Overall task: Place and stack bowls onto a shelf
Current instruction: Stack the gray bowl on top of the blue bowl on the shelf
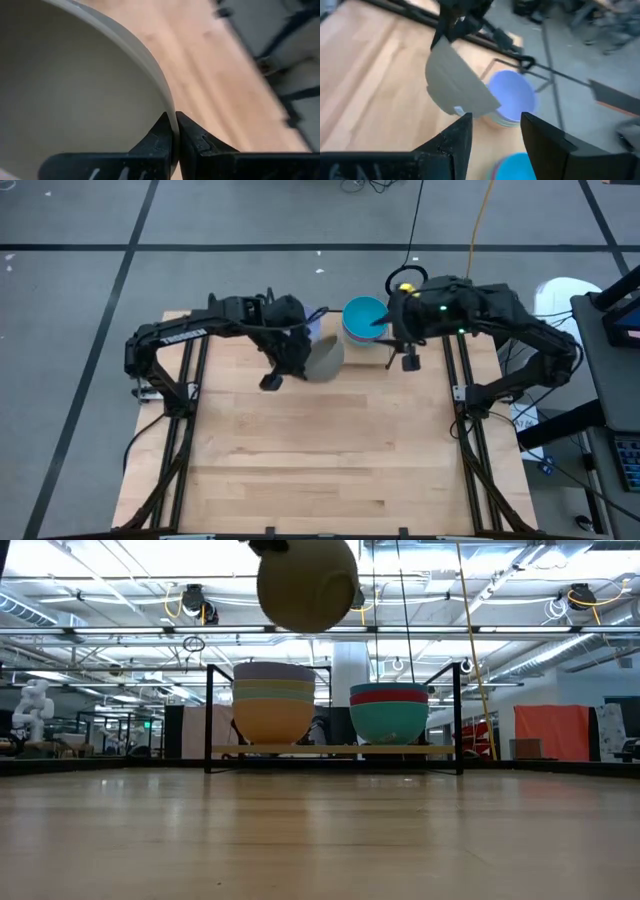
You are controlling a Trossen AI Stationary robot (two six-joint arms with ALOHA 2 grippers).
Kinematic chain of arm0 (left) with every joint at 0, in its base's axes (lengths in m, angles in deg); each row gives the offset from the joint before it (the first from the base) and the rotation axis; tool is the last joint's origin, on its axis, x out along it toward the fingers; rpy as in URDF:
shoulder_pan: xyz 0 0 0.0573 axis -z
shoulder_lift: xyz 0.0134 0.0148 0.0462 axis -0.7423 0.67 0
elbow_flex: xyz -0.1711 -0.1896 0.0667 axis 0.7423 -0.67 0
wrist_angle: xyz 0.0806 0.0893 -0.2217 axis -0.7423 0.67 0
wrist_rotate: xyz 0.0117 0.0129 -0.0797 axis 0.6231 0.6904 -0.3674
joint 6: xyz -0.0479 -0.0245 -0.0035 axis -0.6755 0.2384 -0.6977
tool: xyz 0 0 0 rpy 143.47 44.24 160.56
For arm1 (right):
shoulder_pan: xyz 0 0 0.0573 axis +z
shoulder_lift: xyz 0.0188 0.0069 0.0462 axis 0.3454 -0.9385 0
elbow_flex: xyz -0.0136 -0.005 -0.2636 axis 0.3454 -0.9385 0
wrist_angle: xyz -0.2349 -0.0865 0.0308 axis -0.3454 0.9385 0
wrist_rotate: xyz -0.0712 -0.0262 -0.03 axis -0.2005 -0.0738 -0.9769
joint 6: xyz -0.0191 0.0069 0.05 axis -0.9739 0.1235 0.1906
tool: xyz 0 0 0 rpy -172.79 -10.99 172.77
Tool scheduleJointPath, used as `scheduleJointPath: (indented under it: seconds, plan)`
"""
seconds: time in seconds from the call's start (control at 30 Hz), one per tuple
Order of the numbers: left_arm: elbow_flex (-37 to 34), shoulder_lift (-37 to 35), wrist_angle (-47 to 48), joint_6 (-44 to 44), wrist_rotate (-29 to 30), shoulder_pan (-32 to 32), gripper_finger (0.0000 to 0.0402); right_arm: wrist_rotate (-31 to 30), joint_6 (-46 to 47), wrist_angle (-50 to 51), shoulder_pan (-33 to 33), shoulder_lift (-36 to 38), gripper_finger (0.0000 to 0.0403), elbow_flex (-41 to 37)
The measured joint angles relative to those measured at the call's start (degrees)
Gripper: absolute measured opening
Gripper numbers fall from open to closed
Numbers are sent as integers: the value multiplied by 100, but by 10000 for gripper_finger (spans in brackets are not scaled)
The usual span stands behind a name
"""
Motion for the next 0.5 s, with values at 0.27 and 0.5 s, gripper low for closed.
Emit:
scheduleJointPath:
  seconds: [0.27, 0.5]
  plan:
    - [11, 40, -39, -116, -770, 460, 9, 1219, -199, 95, 0, -502, 162, 0]
    - [9, 40, -170, -236, -775, 743, 8, 1872, -301, 84, 0, -813, 162, 0]
